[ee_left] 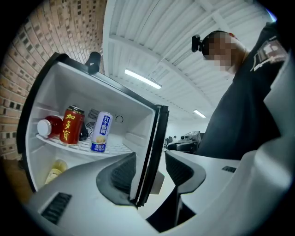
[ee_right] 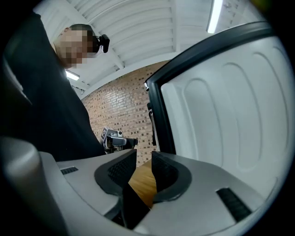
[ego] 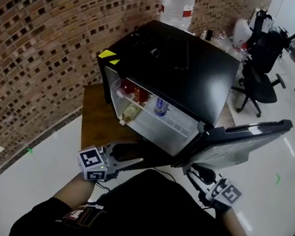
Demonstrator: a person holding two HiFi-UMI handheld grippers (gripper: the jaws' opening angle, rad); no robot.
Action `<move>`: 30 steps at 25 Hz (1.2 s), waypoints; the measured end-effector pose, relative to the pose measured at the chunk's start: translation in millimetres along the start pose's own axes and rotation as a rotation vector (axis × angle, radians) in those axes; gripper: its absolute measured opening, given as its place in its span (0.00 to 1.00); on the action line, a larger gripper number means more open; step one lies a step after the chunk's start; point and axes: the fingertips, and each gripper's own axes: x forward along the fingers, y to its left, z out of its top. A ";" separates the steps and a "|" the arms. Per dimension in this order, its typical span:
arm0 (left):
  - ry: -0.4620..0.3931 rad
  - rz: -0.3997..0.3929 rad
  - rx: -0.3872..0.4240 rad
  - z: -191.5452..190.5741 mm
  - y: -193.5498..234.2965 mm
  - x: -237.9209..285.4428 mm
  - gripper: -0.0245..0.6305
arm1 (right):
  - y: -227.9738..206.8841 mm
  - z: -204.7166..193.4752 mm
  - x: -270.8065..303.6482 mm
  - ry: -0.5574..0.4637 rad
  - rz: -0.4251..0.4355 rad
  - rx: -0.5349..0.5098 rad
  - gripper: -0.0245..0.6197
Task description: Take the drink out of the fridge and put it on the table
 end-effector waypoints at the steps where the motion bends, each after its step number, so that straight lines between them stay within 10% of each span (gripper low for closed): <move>1: 0.002 -0.003 -0.004 0.0 1.6 -7.4 0.37 | 6.2 -0.5 7.2 0.000 0.003 -0.001 0.25; 10: 0.021 -0.023 0.002 4.1 18.9 -67.3 0.42 | 42.6 -0.1 111.3 0.021 -0.017 -0.059 0.50; 23: 0.048 -0.016 -0.027 -12.0 38.7 -134.9 0.42 | -75.5 47.4 221.8 -0.040 -0.540 -0.179 0.58; 30: 0.032 0.012 -0.034 -11.0 53.4 -159.6 0.42 | -119.8 61.0 240.6 -0.033 -0.658 -0.160 0.61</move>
